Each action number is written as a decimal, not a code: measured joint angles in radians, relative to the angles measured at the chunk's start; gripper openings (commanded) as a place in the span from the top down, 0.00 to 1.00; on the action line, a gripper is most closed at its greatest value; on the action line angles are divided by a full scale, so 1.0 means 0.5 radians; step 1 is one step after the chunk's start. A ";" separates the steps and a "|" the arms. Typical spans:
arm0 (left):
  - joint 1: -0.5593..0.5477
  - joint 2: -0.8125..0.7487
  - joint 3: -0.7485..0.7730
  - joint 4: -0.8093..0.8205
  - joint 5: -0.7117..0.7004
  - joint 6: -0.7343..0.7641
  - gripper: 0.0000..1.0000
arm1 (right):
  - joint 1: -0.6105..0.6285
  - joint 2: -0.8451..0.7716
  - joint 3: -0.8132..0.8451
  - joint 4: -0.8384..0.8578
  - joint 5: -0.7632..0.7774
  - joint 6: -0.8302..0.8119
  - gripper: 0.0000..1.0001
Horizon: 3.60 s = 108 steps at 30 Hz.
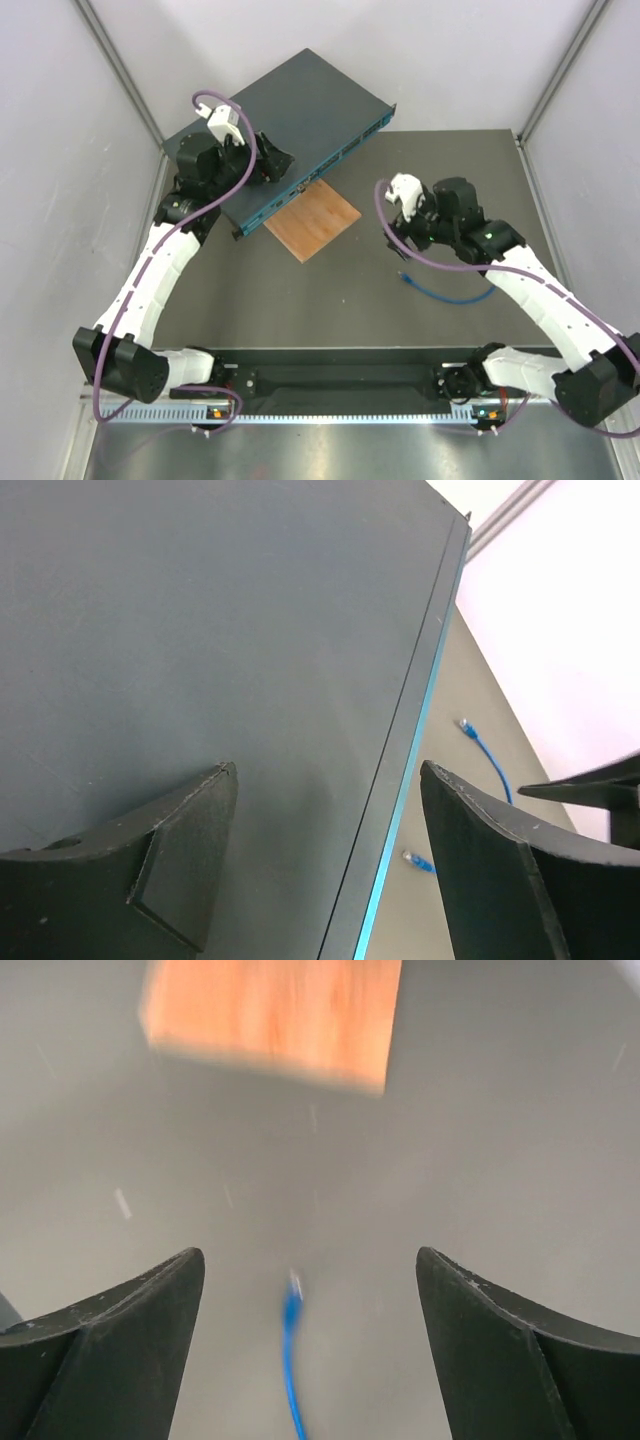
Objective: Insert the plug into the switch port
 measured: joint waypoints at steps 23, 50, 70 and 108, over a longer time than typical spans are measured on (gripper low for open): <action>0.011 -0.024 0.006 -0.072 0.096 0.134 0.25 | -0.205 0.704 -0.567 -0.292 0.242 -0.569 0.68; -0.195 -0.071 -0.177 0.316 1.096 -0.183 0.30 | 0.014 -0.089 0.213 -0.436 -0.127 -0.500 1.00; -0.628 0.157 -0.101 0.212 1.043 0.006 0.40 | 0.517 -0.146 0.254 -0.413 0.274 -0.575 1.00; -0.669 0.004 -0.466 0.842 1.382 -0.008 1.00 | 0.425 -0.287 0.316 -0.383 -0.305 -0.388 0.43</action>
